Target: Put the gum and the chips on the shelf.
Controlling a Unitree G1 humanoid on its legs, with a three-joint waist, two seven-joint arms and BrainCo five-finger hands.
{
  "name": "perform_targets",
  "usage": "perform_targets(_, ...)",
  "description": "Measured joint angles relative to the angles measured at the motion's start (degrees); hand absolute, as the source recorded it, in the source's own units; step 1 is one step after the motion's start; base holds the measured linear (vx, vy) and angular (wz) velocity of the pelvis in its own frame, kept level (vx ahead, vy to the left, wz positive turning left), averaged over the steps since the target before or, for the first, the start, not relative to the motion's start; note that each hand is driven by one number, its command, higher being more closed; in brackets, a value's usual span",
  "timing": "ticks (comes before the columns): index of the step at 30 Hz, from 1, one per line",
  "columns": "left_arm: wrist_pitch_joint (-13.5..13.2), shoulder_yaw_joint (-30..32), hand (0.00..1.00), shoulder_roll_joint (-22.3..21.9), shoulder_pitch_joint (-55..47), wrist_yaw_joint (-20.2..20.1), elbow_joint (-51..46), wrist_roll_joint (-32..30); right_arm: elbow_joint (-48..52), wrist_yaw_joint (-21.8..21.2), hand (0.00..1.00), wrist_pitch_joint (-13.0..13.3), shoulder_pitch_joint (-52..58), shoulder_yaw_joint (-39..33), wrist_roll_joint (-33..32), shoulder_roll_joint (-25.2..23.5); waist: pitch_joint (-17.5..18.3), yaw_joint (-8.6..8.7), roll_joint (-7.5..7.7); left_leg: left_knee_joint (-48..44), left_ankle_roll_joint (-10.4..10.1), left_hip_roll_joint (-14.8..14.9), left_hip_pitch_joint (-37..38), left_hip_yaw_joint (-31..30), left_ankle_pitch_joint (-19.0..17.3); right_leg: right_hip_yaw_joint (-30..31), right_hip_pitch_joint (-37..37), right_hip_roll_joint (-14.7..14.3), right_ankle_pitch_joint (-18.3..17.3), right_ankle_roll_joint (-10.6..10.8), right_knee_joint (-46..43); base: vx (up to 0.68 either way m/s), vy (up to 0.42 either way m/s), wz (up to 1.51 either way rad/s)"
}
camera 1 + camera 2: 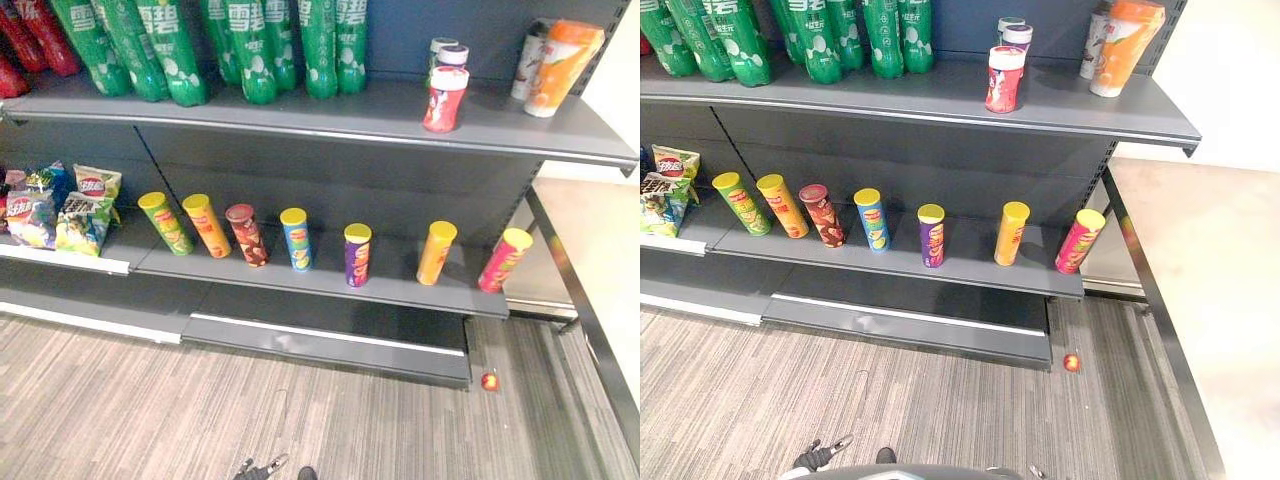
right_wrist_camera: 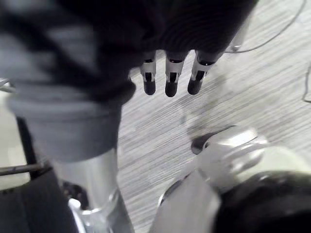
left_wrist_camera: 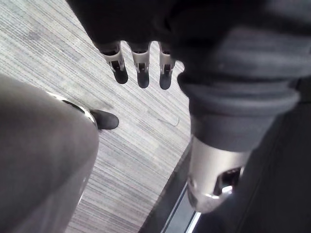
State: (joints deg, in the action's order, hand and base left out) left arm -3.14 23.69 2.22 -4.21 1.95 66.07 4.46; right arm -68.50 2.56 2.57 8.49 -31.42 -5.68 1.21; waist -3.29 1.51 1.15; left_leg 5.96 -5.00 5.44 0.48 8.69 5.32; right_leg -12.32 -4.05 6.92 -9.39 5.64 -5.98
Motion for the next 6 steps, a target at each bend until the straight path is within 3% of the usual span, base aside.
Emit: perform_targets(6, 0.0, 1.2, 0.0, -0.3, -0.1, -0.5, 0.0, -0.1, 0.0, -0.1, 0.0, -0.1, -0.5, -0.4, -1.6, -0.6, 0.0, -0.1, 0.02, 0.1, 0.1, -0.5, 0.6, -0.1, -0.5, -0.8, -1.5, 0.3, 0.1, 0.2, 1.1, 0.02, 0.002, 0.04)
